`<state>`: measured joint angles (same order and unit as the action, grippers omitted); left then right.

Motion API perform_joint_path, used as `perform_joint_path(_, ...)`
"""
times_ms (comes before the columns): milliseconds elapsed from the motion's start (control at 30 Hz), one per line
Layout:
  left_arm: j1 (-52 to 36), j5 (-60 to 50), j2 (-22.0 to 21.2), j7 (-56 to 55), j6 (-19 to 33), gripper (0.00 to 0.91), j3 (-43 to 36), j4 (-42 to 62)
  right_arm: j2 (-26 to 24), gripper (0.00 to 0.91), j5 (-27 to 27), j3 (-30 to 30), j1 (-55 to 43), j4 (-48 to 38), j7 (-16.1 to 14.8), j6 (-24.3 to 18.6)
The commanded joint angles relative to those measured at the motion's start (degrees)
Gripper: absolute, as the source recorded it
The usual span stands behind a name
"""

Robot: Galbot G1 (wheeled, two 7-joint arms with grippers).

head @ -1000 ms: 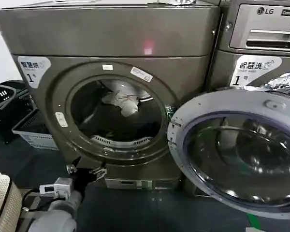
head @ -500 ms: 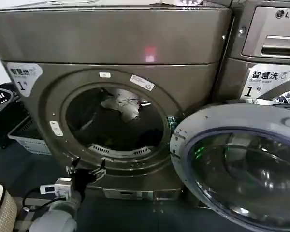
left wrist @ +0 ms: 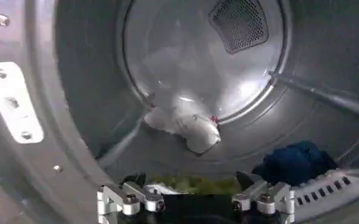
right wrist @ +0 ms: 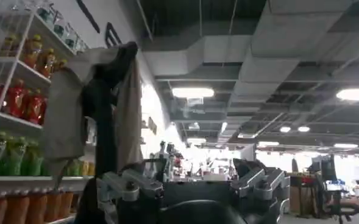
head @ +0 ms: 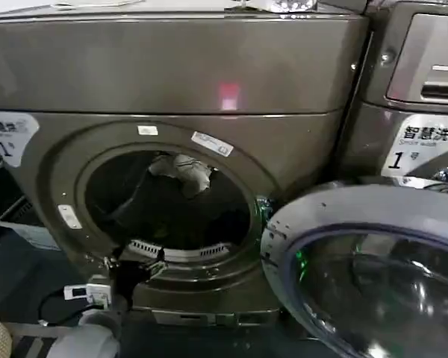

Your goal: Grasp the clothes from the dryer.

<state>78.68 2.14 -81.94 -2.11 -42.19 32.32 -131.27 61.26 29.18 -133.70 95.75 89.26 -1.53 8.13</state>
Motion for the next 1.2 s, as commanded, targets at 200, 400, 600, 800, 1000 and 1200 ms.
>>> perform_joint_path(200, -10.14, -9.99, -0.15, 9.12, -2.81, 0.907, 1.37, 7.03, -0.14, 0.907, 0.03, -0.4, 0.29, -0.09, -0.11, -0.64)
perform_joint_path(400, -21.4, -10.4, -0.04, 10.17, -2.81, 0.907, 0.75, 16.61, -0.15, 0.907, 0.01, -0.06, 0.0, 0.12, -0.12, -0.65)
perform_joint_path(600, -26.05, -37.9, 1.83, 37.63, 6.24, 0.907, 1.48, 23.97, -0.59, 0.907, -0.01, 0.29, 0.04, 0.05, -0.15, -0.69)
perform_joint_path(800, -27.1, -64.88, 3.88, 64.02, 26.57, 0.907, 2.52, 23.64, -0.89, 0.907, -0.14, 0.55, 0.05, 0.01, -0.23, -0.66)
perform_joint_path(1000, -27.11, -74.45, 3.39, 77.58, 40.39, 0.907, 2.03, 21.98, -1.23, 0.907, -0.17, 0.82, 0.06, -0.2, -0.23, -0.7)
perform_joint_path(1200, -27.35, -76.05, 3.15, 79.35, 48.0, 0.907, 0.83, 22.29, -1.25, 0.907, -0.29, 1.21, -0.19, -0.4, -0.28, -0.88)
